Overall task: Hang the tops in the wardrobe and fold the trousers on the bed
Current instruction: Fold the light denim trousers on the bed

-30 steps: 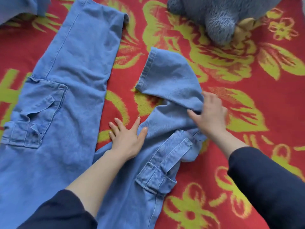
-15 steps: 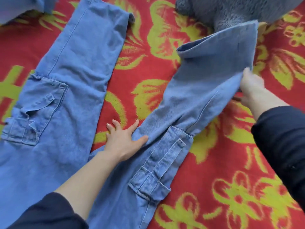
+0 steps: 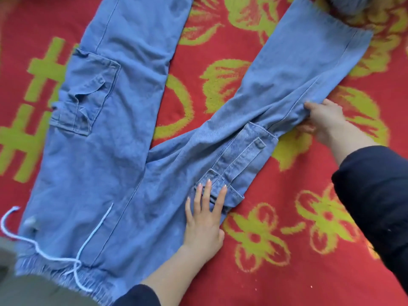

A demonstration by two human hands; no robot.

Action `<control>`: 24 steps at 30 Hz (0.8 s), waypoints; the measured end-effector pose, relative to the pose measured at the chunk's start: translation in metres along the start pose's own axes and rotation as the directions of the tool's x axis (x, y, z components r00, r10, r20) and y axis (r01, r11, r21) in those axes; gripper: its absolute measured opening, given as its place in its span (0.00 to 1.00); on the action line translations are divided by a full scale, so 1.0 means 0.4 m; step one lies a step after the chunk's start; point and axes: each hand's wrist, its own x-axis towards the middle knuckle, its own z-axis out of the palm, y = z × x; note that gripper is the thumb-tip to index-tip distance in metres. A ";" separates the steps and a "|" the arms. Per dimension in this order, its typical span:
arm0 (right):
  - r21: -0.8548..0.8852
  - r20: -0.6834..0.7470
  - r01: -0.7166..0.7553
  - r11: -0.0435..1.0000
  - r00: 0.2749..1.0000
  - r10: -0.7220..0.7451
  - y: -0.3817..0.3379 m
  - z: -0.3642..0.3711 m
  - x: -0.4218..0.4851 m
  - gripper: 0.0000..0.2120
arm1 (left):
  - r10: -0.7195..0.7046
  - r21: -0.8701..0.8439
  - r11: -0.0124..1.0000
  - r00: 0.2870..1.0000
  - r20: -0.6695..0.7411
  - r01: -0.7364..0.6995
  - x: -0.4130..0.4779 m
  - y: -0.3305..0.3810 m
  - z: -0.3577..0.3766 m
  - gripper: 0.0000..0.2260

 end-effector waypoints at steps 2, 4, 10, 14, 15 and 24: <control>-0.026 -0.040 0.013 1.000 0.999 -0.014 -0.017 0.006 -0.017 0.11 | -0.030 -0.013 0.999 0.999 0.035 0.030 0.003 0.004 -0.008 0.56; -0.040 -0.095 0.027 0.999 0.995 -0.031 -0.035 0.013 -0.038 0.10 | -0.031 -0.051 0.998 0.997 0.066 0.034 0.002 0.005 -0.034 0.53; -0.240 -0.217 0.047 0.970 0.971 -0.101 -0.117 0.051 -0.069 0.14 | -0.013 -0.470 0.871 0.961 0.277 0.147 -0.025 -0.091 -0.213 0.38; -0.236 -0.138 0.125 0.964 0.977 -0.160 -0.262 0.212 -0.208 0.12 | -0.041 -0.831 0.470 0.948 0.315 0.297 -0.031 -0.306 -0.377 0.30; -0.183 -0.088 0.189 0.965 0.974 -0.207 -0.310 0.264 -0.230 0.13 | -0.030 -0.883 0.355 0.948 0.317 0.307 -0.026 -0.365 -0.414 0.29; -0.250 0.490 0.455 0.855 0.821 -0.294 -0.369 0.786 -0.445 0.25 | -0.590 -0.910 0.237 0.795 0.143 0.339 0.047 -0.829 -0.506 0.21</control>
